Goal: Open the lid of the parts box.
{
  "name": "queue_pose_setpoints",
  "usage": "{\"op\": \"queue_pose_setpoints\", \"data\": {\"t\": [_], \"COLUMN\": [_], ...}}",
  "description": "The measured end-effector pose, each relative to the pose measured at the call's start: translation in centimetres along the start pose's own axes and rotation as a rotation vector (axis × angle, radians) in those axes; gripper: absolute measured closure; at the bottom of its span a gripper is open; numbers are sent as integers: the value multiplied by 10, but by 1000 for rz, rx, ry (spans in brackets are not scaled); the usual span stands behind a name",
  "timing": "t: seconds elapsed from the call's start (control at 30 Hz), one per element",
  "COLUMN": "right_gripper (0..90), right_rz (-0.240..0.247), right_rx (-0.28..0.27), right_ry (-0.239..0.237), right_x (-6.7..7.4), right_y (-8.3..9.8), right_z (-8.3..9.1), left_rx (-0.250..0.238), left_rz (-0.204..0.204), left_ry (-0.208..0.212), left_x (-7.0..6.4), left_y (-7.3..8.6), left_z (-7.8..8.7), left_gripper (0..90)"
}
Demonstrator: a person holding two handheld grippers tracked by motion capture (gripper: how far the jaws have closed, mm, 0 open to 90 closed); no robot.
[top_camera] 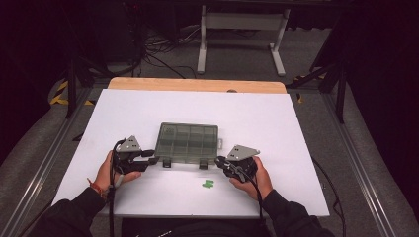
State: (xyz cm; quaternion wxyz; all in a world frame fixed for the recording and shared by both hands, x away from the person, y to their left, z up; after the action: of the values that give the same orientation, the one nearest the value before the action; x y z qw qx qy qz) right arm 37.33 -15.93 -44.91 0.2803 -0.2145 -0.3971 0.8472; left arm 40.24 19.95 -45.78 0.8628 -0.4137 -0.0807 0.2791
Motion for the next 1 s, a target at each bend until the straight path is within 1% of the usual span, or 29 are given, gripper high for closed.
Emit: {"op": "queue_pose_setpoints", "data": {"t": [0.13,0.17,0.23,0.3,0.37,0.5,0.53,0.63,0.7,0.73,0.8,0.83,0.93,1.0], "right_gripper": [777,777,778,777,767,766,765,765,765,767,767,767,765,764], "right_rz": [-9,-3,1,7,10,10,11,10,10,8,11,9,10,7], "right_rx": [-2,-8,-12,-10,-8,-11,-11,-10,-9,-15,-22,-22,-26,-37], "right_ry": [8,7,7,5,7,5,6,6,7,6,9,9,14,20], "right_x": [-2,-1,0,1,1,0,0,0,0,0,0,0,-1,-2], "right_y": [1,1,0,0,0,1,1,1,1,1,0,0,0,-1], "right_z": [-1,-1,-1,-1,-1,-2,-1,-1,-1,-1,1,1,1,3], "left_rx": [15,18,18,16,18,19,13,5,-13,-14,-15,-18,-23,-31], "left_rz": [-3,-6,-5,-6,-12,-8,-3,-6,-5,-12,-11,-19,-27,-49], "left_ry": [-4,-3,-13,-11,-11,-16,-16,-18,-11,-18,-18,-17,-23,-39], "left_x": [0,-1,-1,0,-1,-1,-1,-1,-2,-2,-3,-3,-4,-5], "left_y": [-1,-1,-1,-1,0,-1,-1,-1,-2,-2,-2,-2,-2,-3], "left_z": [-4,-4,-4,-3,-2,-3,-3,-1,1,1,2,3,5,10], "left_gripper": [574,605,598,620,606,595,580,580,606,618,623,632,624,626]}}
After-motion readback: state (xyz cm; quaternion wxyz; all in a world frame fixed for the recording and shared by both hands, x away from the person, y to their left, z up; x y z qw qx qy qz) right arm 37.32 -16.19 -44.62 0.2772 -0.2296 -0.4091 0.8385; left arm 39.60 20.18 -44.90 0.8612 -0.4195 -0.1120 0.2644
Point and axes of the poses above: each handheld gripper's, and its own axes: z roughly backward along the jaws, y roughly out of its underside, x roughly to its left, the point moved 1 cm from there along -z, roughly forward along the jaws, and after that the axes turned 3 degrees about y, right-handed, at the moved point
